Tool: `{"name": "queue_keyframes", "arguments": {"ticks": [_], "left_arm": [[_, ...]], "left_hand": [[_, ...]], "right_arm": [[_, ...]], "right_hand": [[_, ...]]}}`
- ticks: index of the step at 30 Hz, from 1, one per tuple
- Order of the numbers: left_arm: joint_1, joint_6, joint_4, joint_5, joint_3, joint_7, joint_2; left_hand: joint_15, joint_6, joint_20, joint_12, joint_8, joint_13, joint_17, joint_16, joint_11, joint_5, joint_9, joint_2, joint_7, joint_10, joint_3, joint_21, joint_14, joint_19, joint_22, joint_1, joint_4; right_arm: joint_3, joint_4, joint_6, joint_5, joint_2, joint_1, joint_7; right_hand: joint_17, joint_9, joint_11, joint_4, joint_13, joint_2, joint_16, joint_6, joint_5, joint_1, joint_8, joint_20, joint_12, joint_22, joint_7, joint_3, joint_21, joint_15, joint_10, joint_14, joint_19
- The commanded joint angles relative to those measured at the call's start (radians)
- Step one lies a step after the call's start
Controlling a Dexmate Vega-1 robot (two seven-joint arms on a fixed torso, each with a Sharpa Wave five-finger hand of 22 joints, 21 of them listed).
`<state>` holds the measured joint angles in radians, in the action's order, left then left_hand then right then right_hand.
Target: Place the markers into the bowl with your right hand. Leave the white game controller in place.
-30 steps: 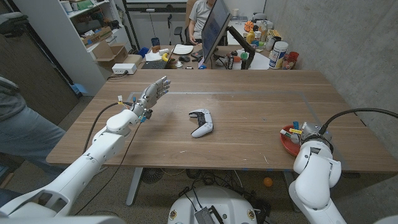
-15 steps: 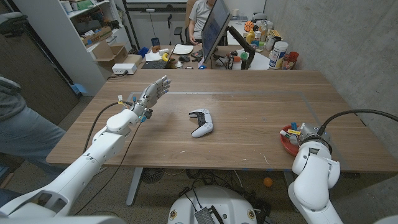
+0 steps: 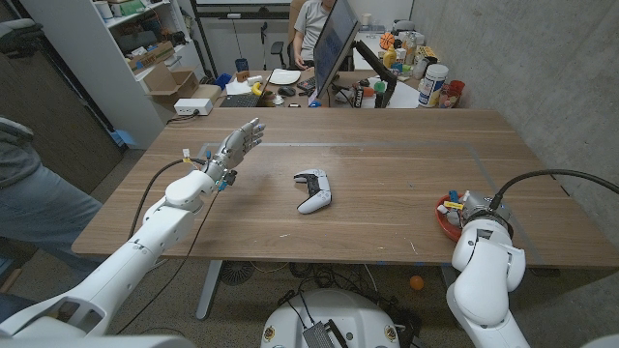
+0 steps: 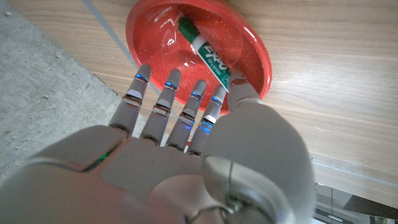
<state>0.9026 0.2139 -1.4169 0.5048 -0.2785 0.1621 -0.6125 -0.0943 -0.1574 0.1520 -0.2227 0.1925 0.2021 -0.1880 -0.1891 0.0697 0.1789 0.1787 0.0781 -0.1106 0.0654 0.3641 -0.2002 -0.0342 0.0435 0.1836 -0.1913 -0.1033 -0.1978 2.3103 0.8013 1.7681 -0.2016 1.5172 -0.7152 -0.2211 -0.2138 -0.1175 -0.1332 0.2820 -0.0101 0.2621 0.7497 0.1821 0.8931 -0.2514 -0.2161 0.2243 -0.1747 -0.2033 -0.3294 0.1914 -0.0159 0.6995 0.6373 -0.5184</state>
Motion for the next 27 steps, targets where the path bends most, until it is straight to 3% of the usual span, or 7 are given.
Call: {"name": "queue_keyframes", "arguments": {"ticks": [1, 20, 27], "left_arm": [[0.000, 0.004, 0.003, 0.003, 0.001, 0.000, 0.001], [-0.005, 0.010, 0.018, 0.006, 0.000, 0.009, 0.005], [-0.007, 0.010, 0.023, 0.009, 0.000, 0.013, 0.007]], "left_hand": [[-0.005, -0.008, 0.009, 0.003, 0.000, 0.005, -0.002, -0.006, 0.002, 0.003, 0.004, 0.000, 0.002, 0.004, 0.003, -0.006, 0.001, 0.002, 0.003, 0.007, -0.005], [-0.005, -0.007, 0.009, 0.003, -0.001, 0.005, -0.002, -0.005, 0.001, 0.003, 0.004, 0.000, 0.002, 0.004, 0.003, -0.006, 0.002, 0.002, 0.003, 0.007, -0.005], [-0.005, -0.008, 0.009, 0.002, 0.000, 0.005, -0.002, -0.006, 0.003, 0.003, 0.004, 0.000, 0.001, 0.005, 0.003, -0.006, 0.002, 0.002, 0.003, 0.008, -0.005]], "right_arm": [[0.009, 0.009, -0.019, 0.016, 0.017, 0.001, 0.007], [0.025, 0.042, -0.068, 0.061, 0.037, -0.013, -0.009], [0.026, 0.060, -0.084, 0.076, 0.046, -0.014, 0.010]], "right_hand": [[-0.003, 0.000, 0.005, 0.002, 0.005, 0.001, -0.003, -0.006, 0.006, -0.016, 0.005, 0.001, -0.005, -0.004, -0.003, 0.002, -0.001, 0.004, -0.004, -0.002, 0.000], [-0.009, 0.001, 0.004, 0.001, 0.009, -0.002, 0.006, 0.002, 0.008, -0.019, 0.007, 0.002, 0.004, -0.004, -0.003, 0.003, 0.004, 0.014, 0.013, 0.012, -0.003], [-0.015, 0.001, -0.005, -0.003, 0.011, -0.005, 0.022, 0.035, 0.008, -0.016, -0.002, 0.003, 0.016, -0.005, 0.001, 0.003, 0.007, 0.033, 0.041, 0.044, -0.007]]}}
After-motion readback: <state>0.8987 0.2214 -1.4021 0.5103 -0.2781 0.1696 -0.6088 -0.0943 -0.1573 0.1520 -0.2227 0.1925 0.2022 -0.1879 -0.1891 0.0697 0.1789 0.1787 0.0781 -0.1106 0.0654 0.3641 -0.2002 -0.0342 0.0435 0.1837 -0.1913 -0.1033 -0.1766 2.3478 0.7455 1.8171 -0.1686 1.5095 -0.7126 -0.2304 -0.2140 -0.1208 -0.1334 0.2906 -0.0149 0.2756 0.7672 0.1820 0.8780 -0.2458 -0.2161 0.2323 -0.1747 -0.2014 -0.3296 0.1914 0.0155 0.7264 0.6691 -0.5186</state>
